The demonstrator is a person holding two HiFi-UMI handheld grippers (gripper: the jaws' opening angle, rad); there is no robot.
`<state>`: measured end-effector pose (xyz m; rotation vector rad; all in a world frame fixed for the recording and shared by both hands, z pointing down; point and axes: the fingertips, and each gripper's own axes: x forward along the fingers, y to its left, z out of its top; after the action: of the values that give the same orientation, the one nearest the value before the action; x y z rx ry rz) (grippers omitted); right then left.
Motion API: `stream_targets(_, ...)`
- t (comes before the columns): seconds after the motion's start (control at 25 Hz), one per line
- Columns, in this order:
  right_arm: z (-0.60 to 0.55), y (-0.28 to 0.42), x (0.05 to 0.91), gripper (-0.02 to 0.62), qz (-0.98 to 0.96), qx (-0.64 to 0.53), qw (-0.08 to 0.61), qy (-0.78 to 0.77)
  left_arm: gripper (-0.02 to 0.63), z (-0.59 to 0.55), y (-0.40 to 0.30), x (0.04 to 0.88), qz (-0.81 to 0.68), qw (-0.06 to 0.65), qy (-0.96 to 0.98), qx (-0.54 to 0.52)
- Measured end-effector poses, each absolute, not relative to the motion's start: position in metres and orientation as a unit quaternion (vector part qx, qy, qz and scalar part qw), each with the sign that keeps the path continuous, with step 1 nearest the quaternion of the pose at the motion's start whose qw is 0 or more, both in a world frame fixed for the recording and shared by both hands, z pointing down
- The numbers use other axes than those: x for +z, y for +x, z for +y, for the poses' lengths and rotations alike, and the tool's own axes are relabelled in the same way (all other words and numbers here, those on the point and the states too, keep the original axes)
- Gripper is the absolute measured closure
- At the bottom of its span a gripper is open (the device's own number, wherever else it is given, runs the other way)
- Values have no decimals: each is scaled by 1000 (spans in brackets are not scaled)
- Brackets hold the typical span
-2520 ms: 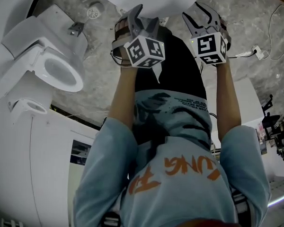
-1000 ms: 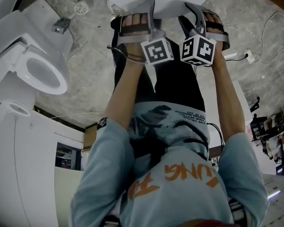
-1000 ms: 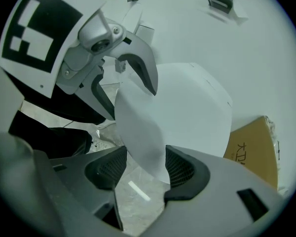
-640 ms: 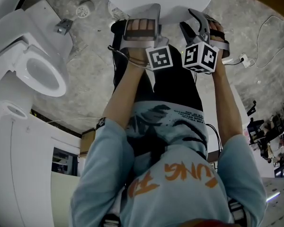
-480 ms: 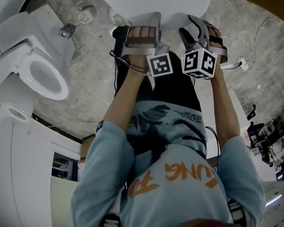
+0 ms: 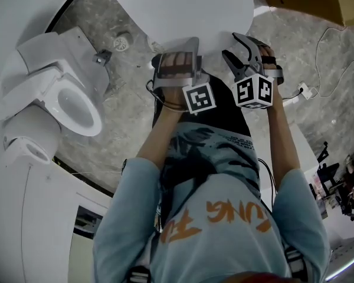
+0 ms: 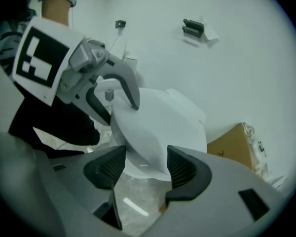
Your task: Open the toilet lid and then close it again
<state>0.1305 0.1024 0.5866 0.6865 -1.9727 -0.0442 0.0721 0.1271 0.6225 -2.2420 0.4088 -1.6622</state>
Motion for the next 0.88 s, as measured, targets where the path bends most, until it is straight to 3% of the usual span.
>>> stream_targets(0.12, 97, 136, 567, 318, -808, -69, 516, 276, 308, 118, 69, 590, 157, 166, -784, -578)
stream_targets(0.44, 67, 128, 495, 245, -800, -147, 509, 282, 304, 83, 56, 513, 207, 212, -767, -569)
stream_targets(0.68, 55, 118, 447, 319, -793, -191, 499, 292, 305, 63, 48, 463, 229, 212, -769, -559)
stream_targets(0.88, 33, 109, 413, 334, -794, -223, 476, 305, 302, 40, 38, 427, 257, 213, -768, -547)
